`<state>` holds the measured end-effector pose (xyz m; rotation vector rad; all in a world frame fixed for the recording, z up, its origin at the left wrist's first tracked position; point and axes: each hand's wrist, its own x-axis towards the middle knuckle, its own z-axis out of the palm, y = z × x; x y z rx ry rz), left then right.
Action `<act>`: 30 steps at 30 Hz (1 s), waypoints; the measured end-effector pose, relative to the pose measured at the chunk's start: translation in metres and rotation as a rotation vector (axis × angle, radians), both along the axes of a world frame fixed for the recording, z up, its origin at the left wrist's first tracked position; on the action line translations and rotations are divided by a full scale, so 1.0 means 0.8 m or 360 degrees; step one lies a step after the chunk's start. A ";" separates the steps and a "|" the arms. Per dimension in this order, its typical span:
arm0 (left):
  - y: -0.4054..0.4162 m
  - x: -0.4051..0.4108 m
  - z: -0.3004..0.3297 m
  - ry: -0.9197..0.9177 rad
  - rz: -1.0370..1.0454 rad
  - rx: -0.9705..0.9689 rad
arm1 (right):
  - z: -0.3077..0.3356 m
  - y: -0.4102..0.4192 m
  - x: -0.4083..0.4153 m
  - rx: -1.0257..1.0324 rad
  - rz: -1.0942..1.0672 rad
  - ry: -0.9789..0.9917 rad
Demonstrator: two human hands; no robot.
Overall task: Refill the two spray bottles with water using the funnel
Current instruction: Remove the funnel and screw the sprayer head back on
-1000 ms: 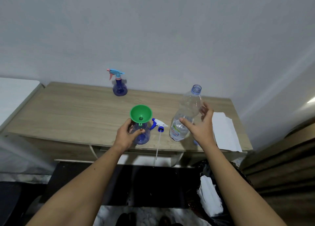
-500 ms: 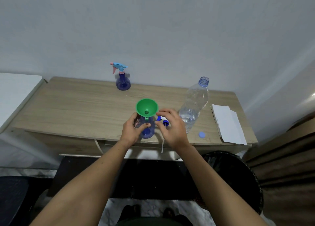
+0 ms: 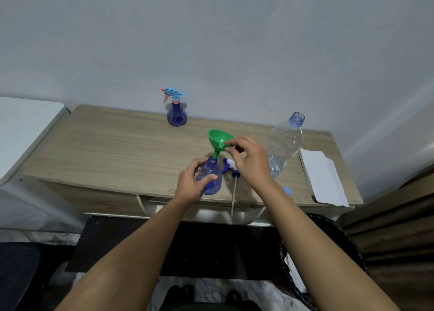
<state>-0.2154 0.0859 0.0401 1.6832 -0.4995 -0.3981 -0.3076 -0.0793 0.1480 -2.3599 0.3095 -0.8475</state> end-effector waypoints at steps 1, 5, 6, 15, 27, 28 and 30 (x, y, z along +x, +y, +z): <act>0.000 0.000 0.001 -0.0007 -0.0004 0.0008 | 0.002 -0.004 0.004 0.0026 -0.0047 -0.0023; 0.003 0.002 0.005 -0.0028 -0.0027 0.0058 | -0.004 -0.017 0.025 0.0126 -0.0230 -0.0011; 0.003 0.002 0.007 -0.0027 -0.0035 0.0074 | -0.010 -0.018 0.031 0.0179 -0.0260 0.0019; 0.002 0.010 -0.003 -0.0153 -0.0027 0.0141 | -0.106 -0.033 0.089 0.0756 -0.0504 0.0244; 0.000 0.008 -0.004 -0.0165 -0.0014 0.0122 | -0.189 -0.047 0.121 0.0778 -0.0529 0.0391; 0.001 0.008 -0.005 -0.0162 -0.0011 0.0122 | -0.193 -0.047 0.121 0.0762 -0.0526 0.0398; 0.001 0.007 -0.003 -0.0159 -0.0012 0.0120 | -0.197 -0.047 0.120 0.0757 -0.0517 0.0398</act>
